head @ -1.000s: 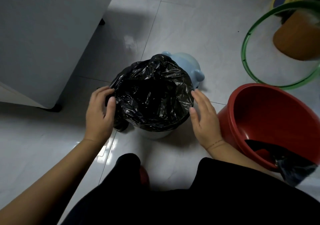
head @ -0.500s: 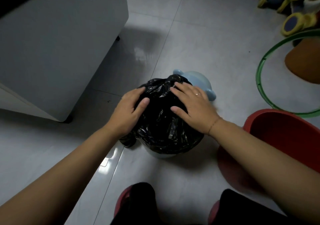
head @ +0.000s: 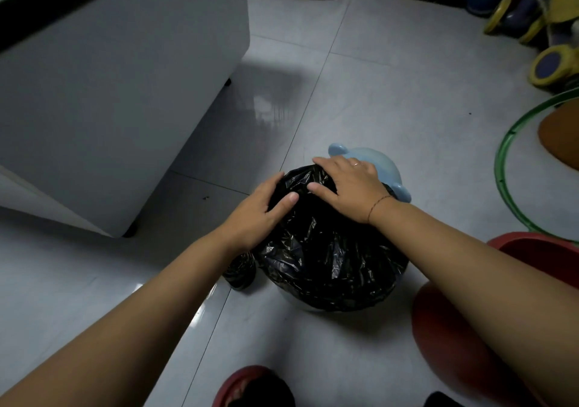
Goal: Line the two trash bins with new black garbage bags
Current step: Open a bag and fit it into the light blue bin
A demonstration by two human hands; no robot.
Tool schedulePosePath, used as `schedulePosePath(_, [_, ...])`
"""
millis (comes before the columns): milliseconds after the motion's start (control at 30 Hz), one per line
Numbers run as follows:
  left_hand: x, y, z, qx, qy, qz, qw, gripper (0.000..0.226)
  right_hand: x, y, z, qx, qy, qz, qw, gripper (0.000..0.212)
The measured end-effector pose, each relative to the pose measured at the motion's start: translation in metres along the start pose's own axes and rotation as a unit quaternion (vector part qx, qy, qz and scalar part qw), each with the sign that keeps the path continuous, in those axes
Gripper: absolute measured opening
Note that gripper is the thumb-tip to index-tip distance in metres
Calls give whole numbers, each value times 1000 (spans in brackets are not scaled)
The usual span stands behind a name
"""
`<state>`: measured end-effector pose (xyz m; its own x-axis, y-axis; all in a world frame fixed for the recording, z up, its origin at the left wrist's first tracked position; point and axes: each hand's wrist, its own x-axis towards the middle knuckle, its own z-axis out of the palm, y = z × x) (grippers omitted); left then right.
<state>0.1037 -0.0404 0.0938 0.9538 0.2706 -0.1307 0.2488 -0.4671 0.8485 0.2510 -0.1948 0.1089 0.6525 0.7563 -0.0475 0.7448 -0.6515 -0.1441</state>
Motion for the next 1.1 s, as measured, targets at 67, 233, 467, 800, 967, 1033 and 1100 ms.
schedulePosePath(67, [5, -1, -1, -25, -6, -28, 999, 54, 4, 3, -2, 24, -20, 37, 999, 67])
schedulePosePath(233, [4, -5, 0, -78, -16, -92, 993, 52, 8, 21, -17, 220, -47, 133, 965, 66])
schedulePosePath(467, [-16, 15, 11, 9, 87, -5, 996, 69, -49, 43, -20, 271, 100, 150, 946, 44])
schedulePosePath(800, [-32, 16, 21, -34, 73, 5, 997, 56, -86, 18, -17, 39, 136, -7, 990, 66])
schedulePosePath(967, [-25, 7, 18, 43, 33, 22, 998, 73, -73, 1, 11, -81, -138, -165, 973, 71])
schedulePosePath(1033, [-22, 4, 15, 40, 3, 30, 999, 84, -63, 10, 21, -104, -223, -137, 960, 77])
schedulePosePath(1100, [-18, 4, 11, 43, -35, 33, 998, 87, -57, 16, 30, -113, -279, -114, 947, 81])
